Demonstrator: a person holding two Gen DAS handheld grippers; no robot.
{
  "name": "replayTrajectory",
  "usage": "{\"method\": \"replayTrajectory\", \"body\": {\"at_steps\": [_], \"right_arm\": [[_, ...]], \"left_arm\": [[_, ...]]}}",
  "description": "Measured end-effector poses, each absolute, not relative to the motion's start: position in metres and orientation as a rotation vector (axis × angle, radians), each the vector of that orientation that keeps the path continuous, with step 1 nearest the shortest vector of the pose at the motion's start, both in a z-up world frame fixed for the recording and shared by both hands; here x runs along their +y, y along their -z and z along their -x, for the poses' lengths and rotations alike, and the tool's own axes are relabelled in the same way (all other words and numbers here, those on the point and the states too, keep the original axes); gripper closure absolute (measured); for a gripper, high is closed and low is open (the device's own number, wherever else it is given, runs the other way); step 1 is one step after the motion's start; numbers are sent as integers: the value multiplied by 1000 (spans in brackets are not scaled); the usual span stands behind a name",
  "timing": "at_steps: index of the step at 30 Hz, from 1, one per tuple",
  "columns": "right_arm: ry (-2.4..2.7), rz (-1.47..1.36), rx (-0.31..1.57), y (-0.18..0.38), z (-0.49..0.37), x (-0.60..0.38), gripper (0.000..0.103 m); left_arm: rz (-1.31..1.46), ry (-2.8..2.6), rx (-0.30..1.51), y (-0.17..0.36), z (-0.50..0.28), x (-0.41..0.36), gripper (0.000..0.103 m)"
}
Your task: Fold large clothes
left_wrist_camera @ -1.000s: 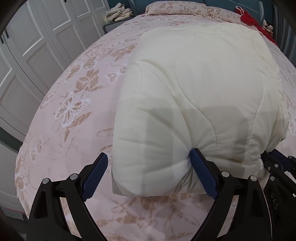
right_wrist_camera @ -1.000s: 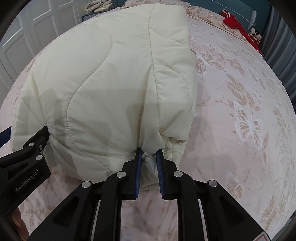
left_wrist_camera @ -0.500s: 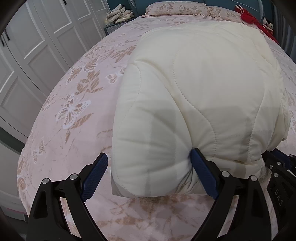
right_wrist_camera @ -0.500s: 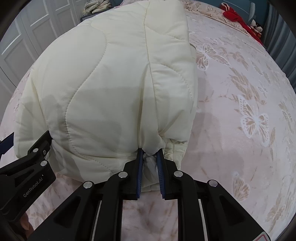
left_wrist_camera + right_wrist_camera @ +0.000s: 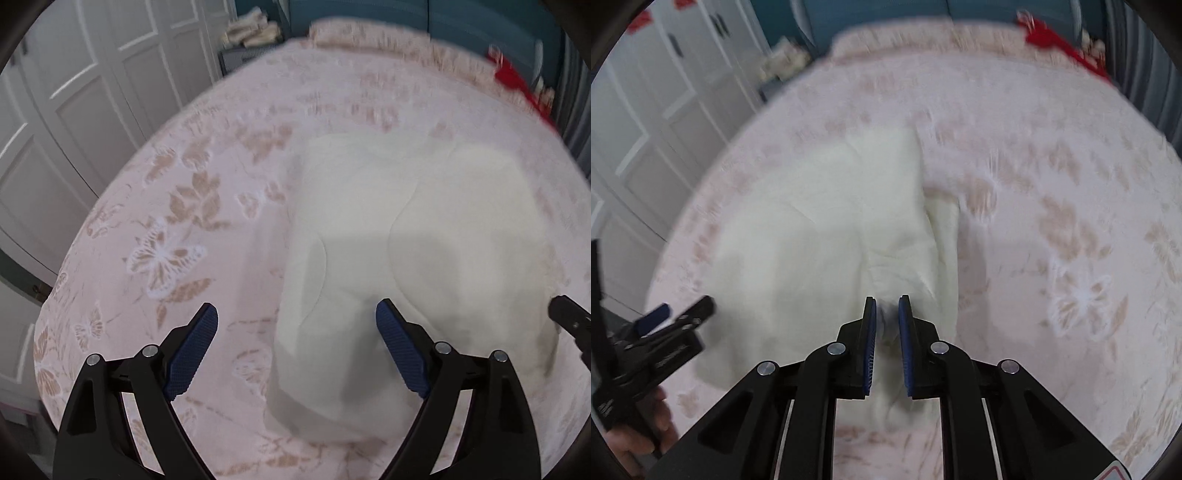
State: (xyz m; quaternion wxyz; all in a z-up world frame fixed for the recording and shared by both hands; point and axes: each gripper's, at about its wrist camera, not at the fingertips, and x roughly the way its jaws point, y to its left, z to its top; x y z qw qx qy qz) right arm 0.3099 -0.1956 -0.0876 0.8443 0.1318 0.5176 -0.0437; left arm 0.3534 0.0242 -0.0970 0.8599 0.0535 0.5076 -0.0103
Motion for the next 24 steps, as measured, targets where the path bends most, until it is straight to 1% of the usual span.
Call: {"method": "replayTrajectory", "body": {"at_steps": [2,6,8,11,13,15,16,17,18,20,24], "right_arm": [[87,-292,1153,116,-313,-197,93],[85,-298,1167,135,-306,-197,94],[96,-299,1153,120,-304,-197,94],[74,-253,1053,78,-281,-187,94],[56,-226,1056,74,-268,-181,94],[58,-213,1123,95,-267,-179,95],[66,-214,1162,112,-268,-179,101],[66,-223,1188,125,-269,-180,103],[65,-247,1207,138,-268,-182,103],[66,-255,1212,148,-269,-183,103],[78,-198,1221,153,-275,-174,103]], "left_arm": [[-147,27,1073,109,-352,19,16],[-183,14,1068,123,-346,14,16],[-184,4,1068,117,-344,16,16],[-162,29,1026,93,-325,25,18],[-146,30,1033,92,-313,31,18],[-137,39,1072,104,-305,32,17],[-144,37,1082,112,-301,31,16],[-153,34,1090,117,-298,29,16],[-157,30,1098,122,-296,27,16],[-166,22,1101,129,-295,25,15],[-188,-2,1099,139,-299,21,11]]}}
